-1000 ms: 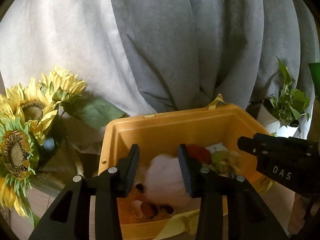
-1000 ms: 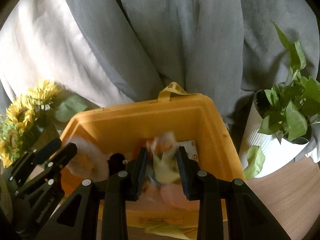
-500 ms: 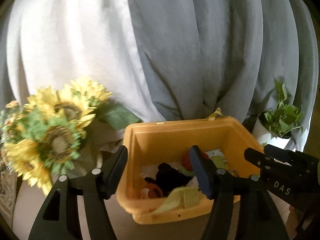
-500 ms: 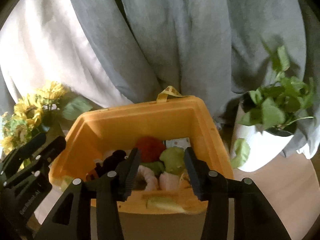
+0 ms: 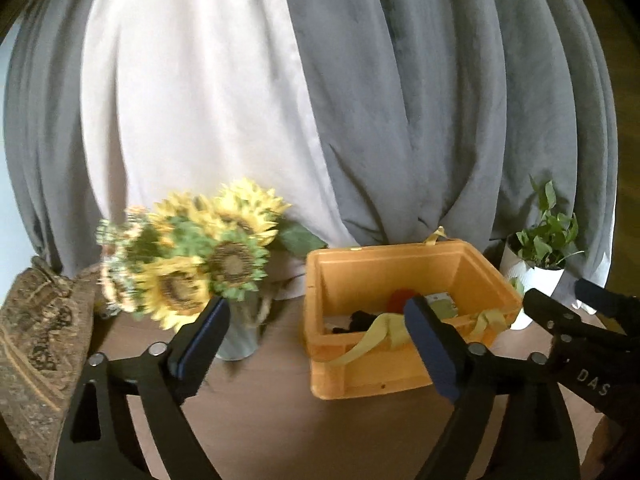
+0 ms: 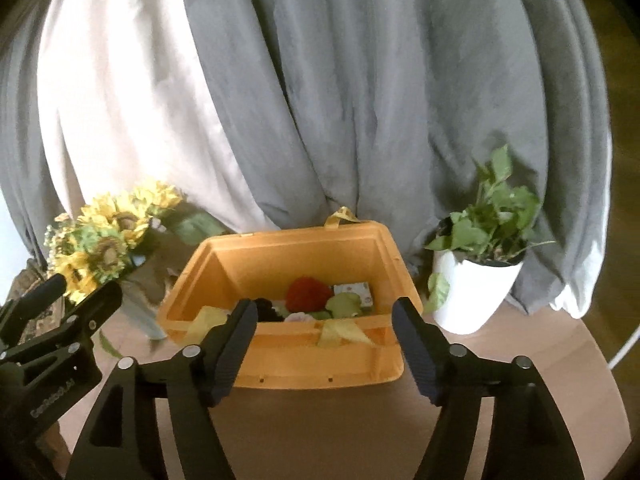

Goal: Organize soft objects

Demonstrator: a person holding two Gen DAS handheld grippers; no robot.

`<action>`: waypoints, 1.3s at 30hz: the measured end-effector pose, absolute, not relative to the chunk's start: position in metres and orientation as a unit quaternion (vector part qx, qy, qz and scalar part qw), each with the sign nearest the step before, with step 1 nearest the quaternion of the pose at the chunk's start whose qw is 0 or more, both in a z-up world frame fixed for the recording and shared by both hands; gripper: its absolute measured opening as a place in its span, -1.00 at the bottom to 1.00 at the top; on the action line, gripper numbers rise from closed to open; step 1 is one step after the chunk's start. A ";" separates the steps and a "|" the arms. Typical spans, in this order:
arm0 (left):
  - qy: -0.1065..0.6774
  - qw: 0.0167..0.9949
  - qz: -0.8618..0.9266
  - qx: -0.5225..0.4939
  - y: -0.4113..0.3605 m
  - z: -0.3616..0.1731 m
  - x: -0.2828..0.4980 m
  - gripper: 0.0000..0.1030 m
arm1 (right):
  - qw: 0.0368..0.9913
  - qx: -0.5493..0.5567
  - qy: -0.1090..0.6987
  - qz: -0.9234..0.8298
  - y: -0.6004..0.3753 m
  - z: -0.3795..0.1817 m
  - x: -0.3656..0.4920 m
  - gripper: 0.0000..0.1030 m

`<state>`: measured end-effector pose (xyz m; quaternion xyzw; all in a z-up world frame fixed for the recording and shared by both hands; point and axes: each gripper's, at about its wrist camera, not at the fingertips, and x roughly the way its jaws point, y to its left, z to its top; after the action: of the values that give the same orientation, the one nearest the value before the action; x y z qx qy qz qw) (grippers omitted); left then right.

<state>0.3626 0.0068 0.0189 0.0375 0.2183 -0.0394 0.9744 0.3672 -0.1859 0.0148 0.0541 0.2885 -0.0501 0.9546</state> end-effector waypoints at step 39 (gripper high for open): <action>0.189 0.981 -0.038 0.027 0.014 0.031 0.125 1.00 | 0.970 0.032 0.225 -0.087 -0.177 0.052 0.125 0.80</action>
<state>0.1246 0.0139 0.0307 0.0270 0.1891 -0.0379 0.9808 0.1252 -0.1774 0.0518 0.0319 0.2254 -0.0868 0.9699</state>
